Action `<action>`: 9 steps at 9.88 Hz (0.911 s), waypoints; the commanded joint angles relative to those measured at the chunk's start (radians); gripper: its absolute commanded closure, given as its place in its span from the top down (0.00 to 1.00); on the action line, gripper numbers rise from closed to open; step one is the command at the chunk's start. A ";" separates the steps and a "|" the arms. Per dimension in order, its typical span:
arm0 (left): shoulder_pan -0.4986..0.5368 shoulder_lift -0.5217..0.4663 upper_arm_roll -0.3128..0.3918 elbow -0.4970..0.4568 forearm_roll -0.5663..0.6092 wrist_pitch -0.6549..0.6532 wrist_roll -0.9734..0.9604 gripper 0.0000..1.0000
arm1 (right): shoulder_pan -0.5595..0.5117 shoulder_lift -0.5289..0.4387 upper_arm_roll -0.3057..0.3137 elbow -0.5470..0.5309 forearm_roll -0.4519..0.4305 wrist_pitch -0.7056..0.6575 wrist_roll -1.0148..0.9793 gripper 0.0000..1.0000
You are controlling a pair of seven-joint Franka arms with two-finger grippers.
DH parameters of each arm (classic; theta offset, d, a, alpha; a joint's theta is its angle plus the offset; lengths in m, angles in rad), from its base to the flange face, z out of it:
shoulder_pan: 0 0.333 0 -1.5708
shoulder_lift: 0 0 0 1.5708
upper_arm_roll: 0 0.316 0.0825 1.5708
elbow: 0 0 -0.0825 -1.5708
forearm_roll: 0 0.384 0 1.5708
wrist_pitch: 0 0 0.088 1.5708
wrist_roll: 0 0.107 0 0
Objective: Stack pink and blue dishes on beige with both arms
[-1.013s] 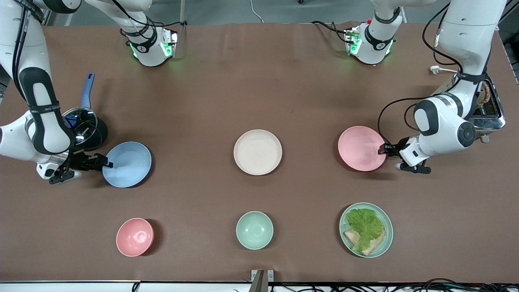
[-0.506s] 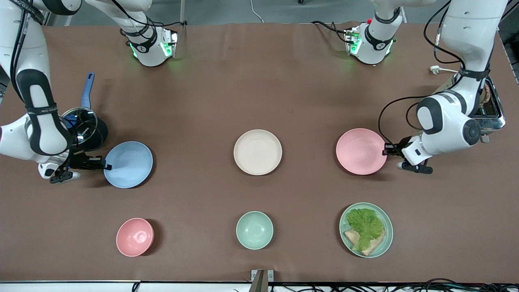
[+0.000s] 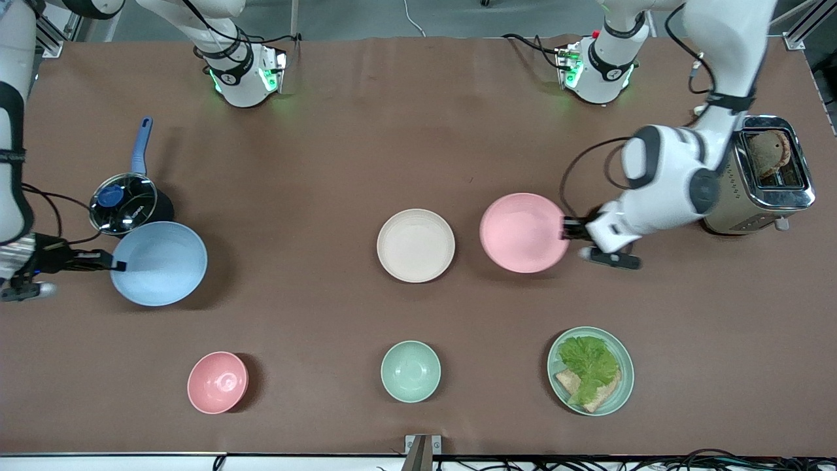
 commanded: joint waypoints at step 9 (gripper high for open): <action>-0.077 0.400 -0.289 0.228 0.681 0.222 -1.001 0.14 | 0.091 -0.303 0.437 -0.366 -0.040 0.309 0.700 0.01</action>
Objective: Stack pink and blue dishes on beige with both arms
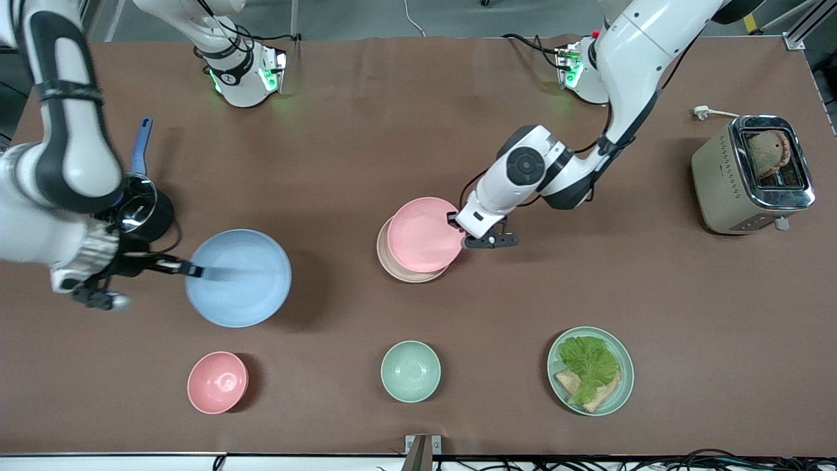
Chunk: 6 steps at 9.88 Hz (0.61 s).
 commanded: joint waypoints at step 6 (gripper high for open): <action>0.022 -0.300 0.165 -0.137 0.086 -0.032 0.136 1.00 | 0.000 -0.019 0.412 -0.238 -0.016 0.329 0.373 0.01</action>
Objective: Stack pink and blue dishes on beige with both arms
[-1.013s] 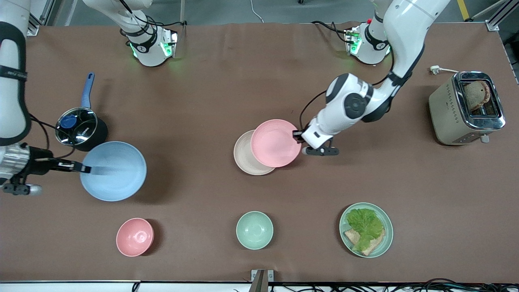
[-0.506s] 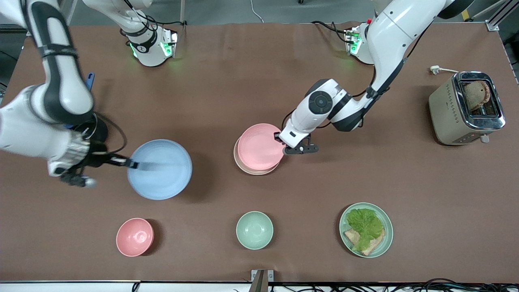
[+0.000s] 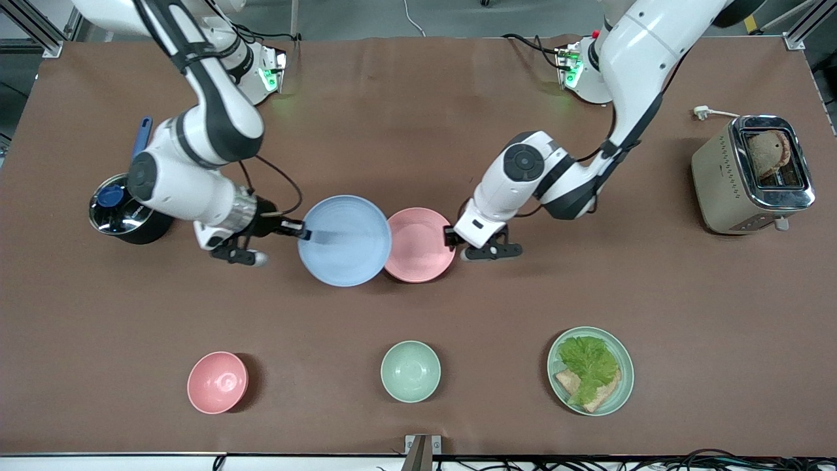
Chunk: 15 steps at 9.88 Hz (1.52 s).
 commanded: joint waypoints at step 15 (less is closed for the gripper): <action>0.088 -0.501 0.480 0.434 -0.323 -1.094 0.887 1.00 | 0.133 0.202 0.052 -0.037 -0.050 0.428 0.105 1.00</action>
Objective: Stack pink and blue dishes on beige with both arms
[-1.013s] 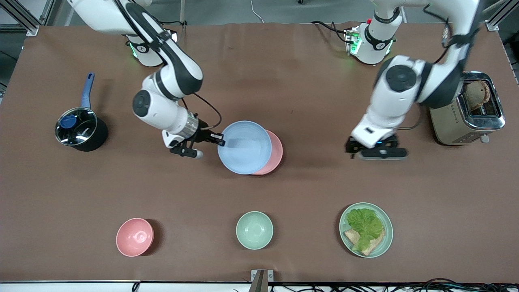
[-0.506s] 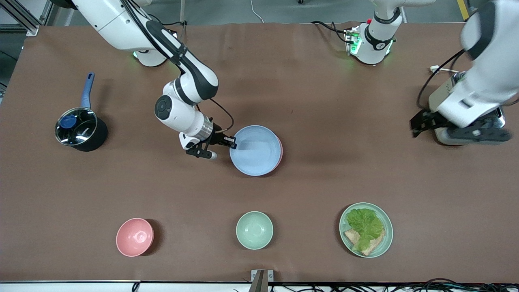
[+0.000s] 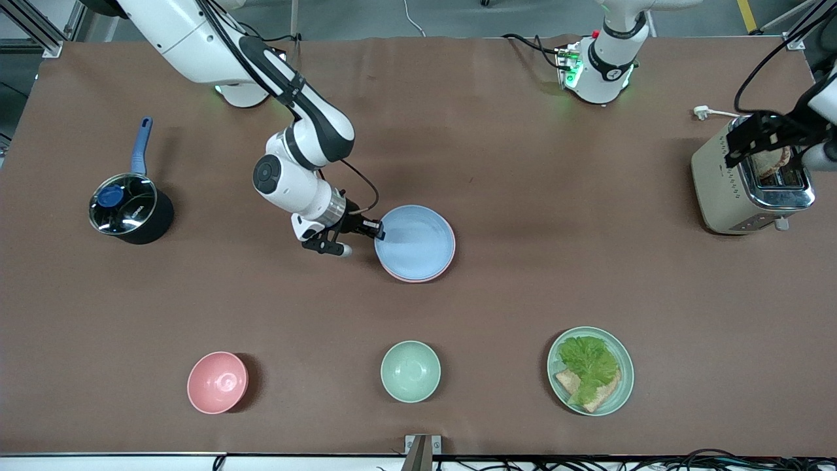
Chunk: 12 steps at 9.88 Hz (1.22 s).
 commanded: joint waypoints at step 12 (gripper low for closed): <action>-0.014 0.010 0.054 0.022 -0.027 -0.042 -0.044 1.00 | -0.177 -0.512 -0.540 0.395 -0.500 -1.007 -0.295 1.00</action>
